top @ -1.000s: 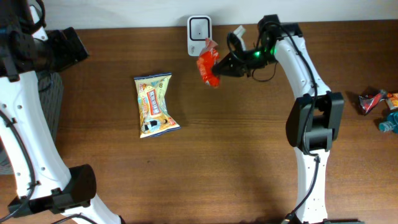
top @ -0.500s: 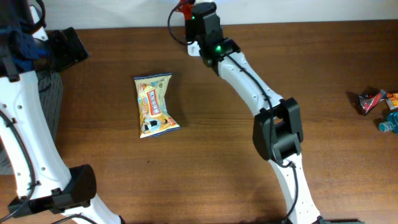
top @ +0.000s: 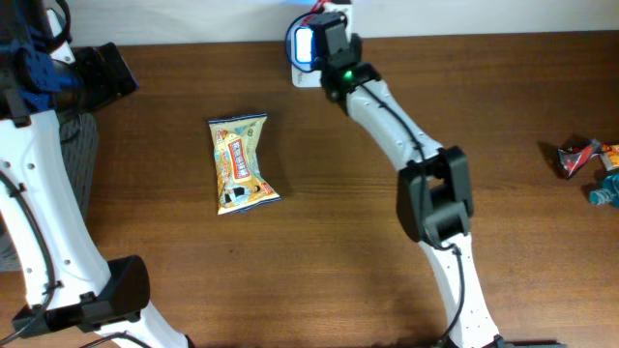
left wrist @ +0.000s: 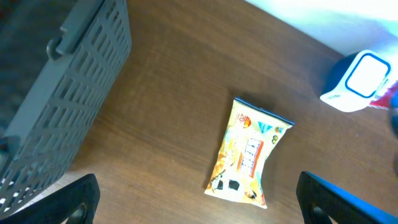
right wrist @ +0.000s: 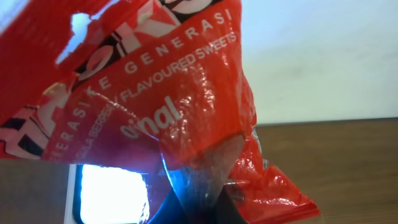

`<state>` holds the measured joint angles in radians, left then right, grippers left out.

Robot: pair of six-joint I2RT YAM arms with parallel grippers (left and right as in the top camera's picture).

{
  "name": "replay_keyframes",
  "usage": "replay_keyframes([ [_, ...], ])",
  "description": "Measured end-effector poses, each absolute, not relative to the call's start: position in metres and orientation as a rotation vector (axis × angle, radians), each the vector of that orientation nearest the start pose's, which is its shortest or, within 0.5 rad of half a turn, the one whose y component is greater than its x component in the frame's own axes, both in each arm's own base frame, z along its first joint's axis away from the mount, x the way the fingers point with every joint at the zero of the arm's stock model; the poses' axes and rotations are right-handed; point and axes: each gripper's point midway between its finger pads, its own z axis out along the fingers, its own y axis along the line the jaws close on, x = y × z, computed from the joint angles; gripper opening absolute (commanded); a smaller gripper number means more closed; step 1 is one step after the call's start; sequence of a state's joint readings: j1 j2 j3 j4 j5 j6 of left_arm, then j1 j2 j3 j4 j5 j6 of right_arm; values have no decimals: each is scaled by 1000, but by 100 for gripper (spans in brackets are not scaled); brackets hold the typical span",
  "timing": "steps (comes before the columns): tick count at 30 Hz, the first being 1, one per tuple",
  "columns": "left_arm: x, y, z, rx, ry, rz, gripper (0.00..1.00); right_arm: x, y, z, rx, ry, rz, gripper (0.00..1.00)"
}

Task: Scan the item barcode
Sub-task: 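Carry the red bag right and release it at the table edge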

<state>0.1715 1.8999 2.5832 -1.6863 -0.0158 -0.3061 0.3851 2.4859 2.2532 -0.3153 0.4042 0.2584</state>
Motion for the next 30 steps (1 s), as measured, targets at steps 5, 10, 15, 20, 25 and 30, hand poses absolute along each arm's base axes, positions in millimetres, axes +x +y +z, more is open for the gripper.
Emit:
replay_keyframes([
  [5,383,69,357,-615,2501,-30,99,608,-26,254,515,2115,-221,4],
  [10,383,69,357,-615,2501,-30,99,498,-230,172,983,2385,-522,4],
  [15,383,69,357,-615,2501,-30,99,398,-336,103,1361,2445,-553,30],
  [20,383,69,357,-615,2501,-30,99,387,-337,95,1384,2480,-547,97],
  [25,383,69,357,-615,2501,-30,99,404,-300,85,1263,2605,-340,98],
  [30,383,69,357,-614,2501,-30,99,492,-94,102,572,2707,680,98],
])
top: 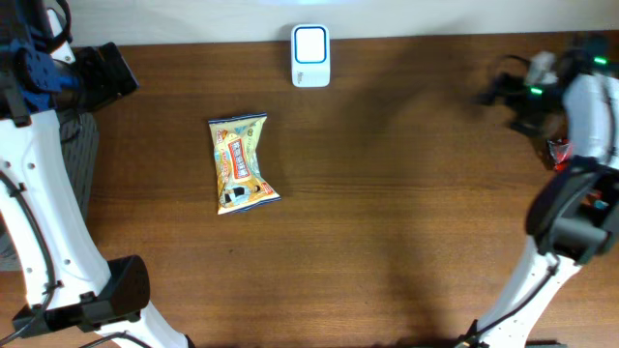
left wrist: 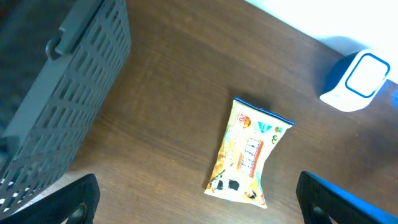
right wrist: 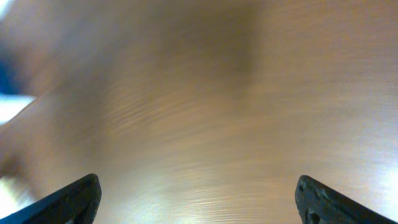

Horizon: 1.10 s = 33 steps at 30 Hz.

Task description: Scan the item barcode

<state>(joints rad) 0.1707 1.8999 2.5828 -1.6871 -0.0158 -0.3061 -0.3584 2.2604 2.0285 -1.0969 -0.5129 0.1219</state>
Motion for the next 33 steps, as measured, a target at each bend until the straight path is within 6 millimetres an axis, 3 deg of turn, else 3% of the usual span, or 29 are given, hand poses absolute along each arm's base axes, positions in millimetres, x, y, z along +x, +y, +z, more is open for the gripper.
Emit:
replay_keyframes([
  [1,383,69,357,-614,2501,-30,99,499,-46,109,405,2712,799,98],
  [2,383,69,357,-614,2501,-30,99,500,18,115,179,2723,901,79],
  [3,383,69,357,-614,2501,-30,99,499,64,118,-9,2718,944,44],
  [5,383,69,357,-614,2501,-30,99,485,172,120,-354,2690,990,6],
  [6,383,69,357,-614,2501,-30,99,468,235,122,-486,2669,1032,4],
  [8,383,69,357,-614,2502,-30,99,450,302,128,-585,2621,1094,4],
  [10,383,69,357,-614,2501,-30,99,436,349,129,-642,2580,1140,4],
  [12,383,69,357,-614,2500,-30,99,424,391,117,-626,2581,1185,4],
  [13,383,69,357,-614,2501,-30,99,418,407,101,-582,2619,1203,4],
  [15,383,69,357,-614,2501,-30,99,418,414,62,-484,2708,1190,4],
  [18,383,69,357,-614,2501,-30,99,418,384,19,-351,2877,924,4],
  [21,383,69,357,-614,2501,-30,99,408,343,11,-399,2985,644,4],
  [25,383,69,357,-614,2501,-30,99,403,289,16,-470,3071,338,4],
  [29,383,69,357,-614,2501,-30,99,410,298,39,-482,3014,322,4],
  [33,383,69,357,-614,2501,-30,99,374,301,13,-472,3122,280,4],
])
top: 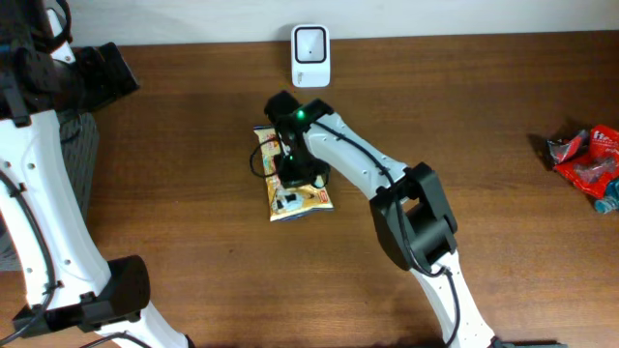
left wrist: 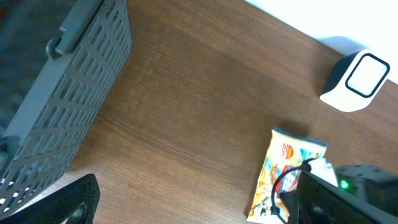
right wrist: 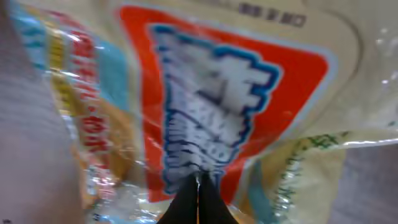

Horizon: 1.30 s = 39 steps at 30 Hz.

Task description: Scan the item barcode

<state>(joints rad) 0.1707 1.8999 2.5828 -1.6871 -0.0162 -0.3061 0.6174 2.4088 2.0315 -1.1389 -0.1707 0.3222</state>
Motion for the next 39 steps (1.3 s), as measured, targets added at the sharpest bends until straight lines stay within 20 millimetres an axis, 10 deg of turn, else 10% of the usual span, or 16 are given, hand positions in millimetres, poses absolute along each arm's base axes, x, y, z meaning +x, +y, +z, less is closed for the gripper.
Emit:
replay_keyframes([
  [3,383,69,357,-614,2501,-30,99,367,263,10,-439,3159,-14,4],
  [7,383,69,357,-614,2502,-30,99,410,212,41,-734,2950,-448,7],
  [8,383,69,357,-614,2501,-30,99,425,216,65,-678,2898,-440,41],
  [11,383,69,357,-614,2501,-30,99,424,241,131,-551,2880,-182,7],
  [14,383,69,357,-614,2501,-30,99,412,271,104,-388,2981,80,4],
  [17,383,69,357,-614,2501,-30,99,384,253,22,-220,3170,13,4],
  [24,383,69,357,-614,2501,-30,99,405,191,20,-448,3074,-304,4],
  [28,383,69,357,-614,2502,-30,99,429,191,75,-543,2981,-347,11],
  [30,384,69,357,-614,2500,-30,99,436,191,142,-389,2915,-292,82],
  [32,383,69,357,-613,2501,-30,99,439,185,198,-269,2831,-204,99],
  [35,384,67,357,-609,2500,-45,100,441,156,268,-133,2701,-23,98],
  [37,387,45,358,-543,2518,-196,73,443,136,281,-143,2687,39,99],
  [38,388,28,359,-452,2533,-283,34,443,131,279,-158,2702,62,95],
  [39,389,-3,359,-299,2558,-386,14,442,127,268,-173,2741,70,61],
])
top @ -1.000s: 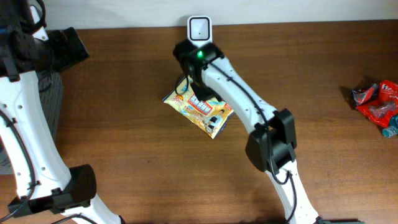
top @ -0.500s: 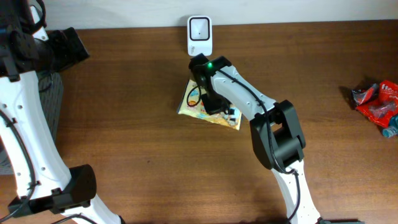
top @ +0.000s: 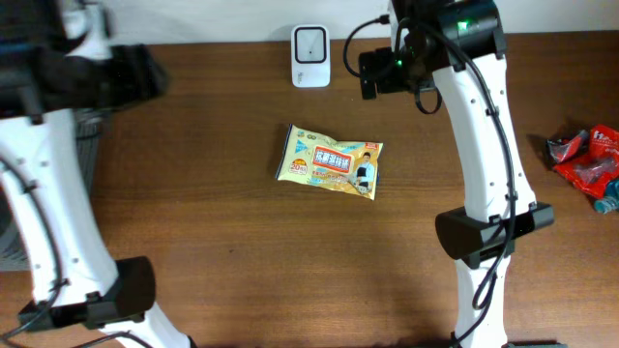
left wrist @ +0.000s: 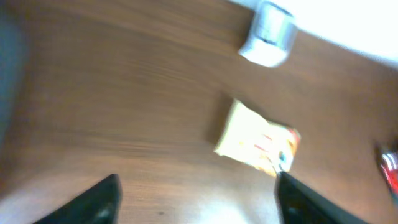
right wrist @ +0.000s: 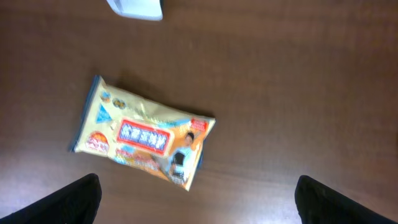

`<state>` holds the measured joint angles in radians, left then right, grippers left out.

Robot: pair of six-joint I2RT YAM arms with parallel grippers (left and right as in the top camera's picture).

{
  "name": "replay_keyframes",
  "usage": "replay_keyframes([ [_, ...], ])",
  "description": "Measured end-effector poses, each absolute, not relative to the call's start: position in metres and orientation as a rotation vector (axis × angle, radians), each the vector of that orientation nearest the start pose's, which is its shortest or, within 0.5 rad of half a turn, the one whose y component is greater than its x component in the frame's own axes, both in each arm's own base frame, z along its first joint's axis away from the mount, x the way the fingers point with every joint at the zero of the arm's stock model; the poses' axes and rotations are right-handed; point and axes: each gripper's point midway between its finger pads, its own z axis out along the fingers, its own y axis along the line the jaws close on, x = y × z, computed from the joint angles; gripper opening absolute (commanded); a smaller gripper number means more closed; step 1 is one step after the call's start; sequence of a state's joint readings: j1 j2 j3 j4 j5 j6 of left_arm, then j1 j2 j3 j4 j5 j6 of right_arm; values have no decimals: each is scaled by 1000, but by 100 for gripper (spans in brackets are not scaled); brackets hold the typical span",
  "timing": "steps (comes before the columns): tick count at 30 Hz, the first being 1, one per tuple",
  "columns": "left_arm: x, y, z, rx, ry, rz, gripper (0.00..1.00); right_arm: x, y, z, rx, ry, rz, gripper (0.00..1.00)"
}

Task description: Scan the item barcode

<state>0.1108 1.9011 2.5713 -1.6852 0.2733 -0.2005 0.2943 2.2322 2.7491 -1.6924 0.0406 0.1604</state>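
The yellow snack packet (top: 331,161) lies flat and crosswise in the middle of the brown table, printed face up. It also shows as the packet (right wrist: 144,138) in the right wrist view and as a blurred packet (left wrist: 258,138) in the left wrist view. The white scanner (top: 310,43) stands at the table's back edge. My right gripper (top: 375,73) hangs high, to the right of the scanner and behind the packet; the gripper (right wrist: 199,205) is open and empty. My left gripper (top: 135,75) is at the back left; the gripper (left wrist: 199,202) is open and empty, its view blurred.
Red and blue snack packets (top: 590,159) lie at the table's far right edge. A grey basket (top: 85,130) shows partly behind the left arm at the left edge. The right arm's base (top: 484,237) stands on the table's front right.
My right gripper was shut on the yellow packet down at the table; now it is open and raised behind it. The packet lies turned crosswise, slightly further right. The left arm has swung rightward.
My right gripper held a red packet at the scanner. Then it was open over the table's far right, where the red packet now lies. Then it was shut on the yellow packet, shifted right of its first spot. Now that packet lies crosswise, let go.
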Motion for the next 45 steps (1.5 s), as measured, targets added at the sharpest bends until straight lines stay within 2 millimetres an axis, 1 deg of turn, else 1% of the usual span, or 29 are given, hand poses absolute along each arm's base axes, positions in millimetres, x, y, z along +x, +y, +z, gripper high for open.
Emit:
replay_keyframes([
  [1,389,-39,353,-152,2594,-472,0,439,127,253,-195,2798,72,13],
  [2,388,-75,338,-23,2642,-539,0,435,127,242,-211,2837,70,4],
  [3,391,-116,307,121,2720,-601,0,429,128,219,-227,2917,77,4],
  [4,397,-140,278,191,2771,-628,0,427,130,204,-225,2961,113,4],
  [5,402,-159,249,243,2811,-646,0,427,128,193,-204,2991,166,4],
  [6,406,-175,217,287,2851,-658,0,426,121,173,-145,3050,259,4],
  [7,406,-192,177,326,2910,-667,0,425,112,162,-83,3086,331,4],
  [8,412,-201,151,346,2917,-675,0,428,107,146,-23,3095,435,4],
  [9,423,-208,137,361,2892,-688,0,433,112,128,-8,3085,531,4],
  [10,428,-213,115,366,2910,-694,0,427,123,106,-5,3108,631,4],
  [12,437,-221,81,364,2936,-700,0,436,137,80,-9,3049,733,4],
  [13,440,-222,56,349,2971,-679,0,434,141,57,40,3047,769,4],
  [16,442,-206,14,264,3061,-506,0,424,144,17,111,3055,807,4],
  [18,443,-190,7,216,3084,-358,0,423,145,10,115,3040,825,4],
  [22,414,-138,2,-40,3230,79,0,425,140,8,103,3040,727,4],
  [25,396,-122,8,-150,3290,213,0,432,132,15,90,3041,620,4],
  [26,399,-122,11,-168,3276,210,0,435,130,17,55,3042,557,4],
  [28,413,-126,44,-191,3176,147,0,443,135,30,-92,3025,388,4],
  [29,422,-129,69,-196,3101,100,0,444,142,39,-164,3016,319,14],
  [30,432,-129,92,-202,3021,74,40,444,154,50,-265,2998,278,57],
  [31,440,-126,110,-209,2958,75,70,443,166,59,-387,2974,273,83],
  [32,443,-119,111,-229,2947,89,99,435,179,64,-592,2945,261,87],
  [33,447,-105,110,-273,2942,103,99,429,189,64,-780,2903,252,88],
  [35,453,-67,110,-400,2930,132,99,419,207,64,-1059,2809,235,99],
  [37,454,-37,109,-498,2927,147,99,410,214,58,-1306,2715,223,99],
  [39,455,-21,109,-546,2920,156,99,403,214,49,-1496,2639,165,99],
  [41,455,-20,109,-549,2921,156,99,407,210,33,-1581,2577,75,84],
  [44,455,-21,109,-549,2922,156,99,420,210,22,-1574,2515,12,77],
  [45,455,-21,109,-549,2921,156,99,426,209,19,-1555,2499,-16,62],
])
